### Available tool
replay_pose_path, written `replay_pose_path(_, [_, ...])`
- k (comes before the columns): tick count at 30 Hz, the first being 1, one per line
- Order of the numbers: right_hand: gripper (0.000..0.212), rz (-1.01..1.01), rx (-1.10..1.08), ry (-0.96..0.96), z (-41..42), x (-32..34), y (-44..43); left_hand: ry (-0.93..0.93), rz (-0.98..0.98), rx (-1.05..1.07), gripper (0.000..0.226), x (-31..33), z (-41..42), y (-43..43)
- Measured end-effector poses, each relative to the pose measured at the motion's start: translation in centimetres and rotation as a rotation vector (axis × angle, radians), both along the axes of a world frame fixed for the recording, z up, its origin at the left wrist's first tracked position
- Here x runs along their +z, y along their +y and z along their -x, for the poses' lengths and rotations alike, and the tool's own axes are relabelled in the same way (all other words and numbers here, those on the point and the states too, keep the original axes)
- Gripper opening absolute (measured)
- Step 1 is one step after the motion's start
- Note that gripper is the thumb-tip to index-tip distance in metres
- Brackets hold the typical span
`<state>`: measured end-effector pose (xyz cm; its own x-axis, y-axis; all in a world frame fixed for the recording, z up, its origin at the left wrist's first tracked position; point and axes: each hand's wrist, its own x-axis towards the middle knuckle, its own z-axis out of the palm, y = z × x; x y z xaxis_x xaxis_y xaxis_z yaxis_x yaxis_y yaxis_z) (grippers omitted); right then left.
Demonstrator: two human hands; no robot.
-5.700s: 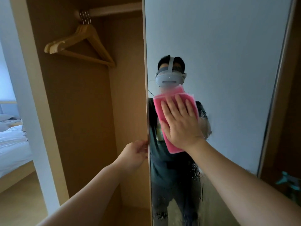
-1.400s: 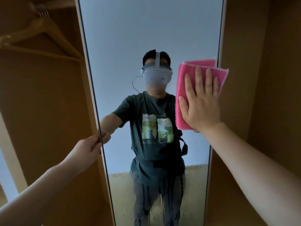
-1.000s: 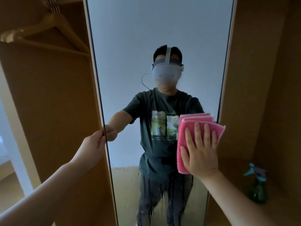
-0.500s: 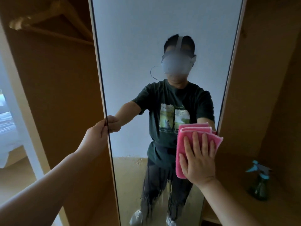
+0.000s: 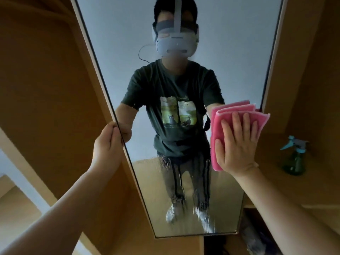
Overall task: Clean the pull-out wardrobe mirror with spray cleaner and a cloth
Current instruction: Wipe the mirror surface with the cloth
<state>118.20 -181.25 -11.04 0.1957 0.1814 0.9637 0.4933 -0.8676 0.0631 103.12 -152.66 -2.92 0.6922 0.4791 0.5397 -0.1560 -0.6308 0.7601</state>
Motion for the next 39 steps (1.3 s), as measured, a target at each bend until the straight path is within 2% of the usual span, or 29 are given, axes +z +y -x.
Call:
replay_pose_path(3, [0.057,-0.023,-0.003,-0.058,-0.3,0.0,0.2,-0.089,0.042,-0.012,0.035,-2.1,-0.4,-0.7])
replay_pose_path(14, [0.059,-0.002,-0.079,-0.077,-0.4,-0.1,0.3,-0.307,0.337,-0.168,0.038,-12.8,-2.5,-0.8])
replay_pose_path(24, [0.06,0.014,-0.142,-0.098,-0.5,-0.1,0.3,-0.569,0.403,-0.217,0.034,-17.6,-3.8,-2.1])
replay_pose_path(33, [0.061,0.026,-0.181,-0.105,-0.9,-0.2,0.5,-0.608,0.459,-0.242,0.044,-20.6,-5.4,-1.2])
replay_pose_path(36, [0.06,0.036,-0.176,-0.089,-0.9,0.1,0.2,-0.651,0.432,-0.169,0.041,-20.6,-5.7,-1.5])
replay_pose_path(39, [0.06,0.043,-0.174,-0.078,-0.8,-0.5,-0.1,-0.63,0.463,-0.187,0.041,-20.7,-5.5,-1.8])
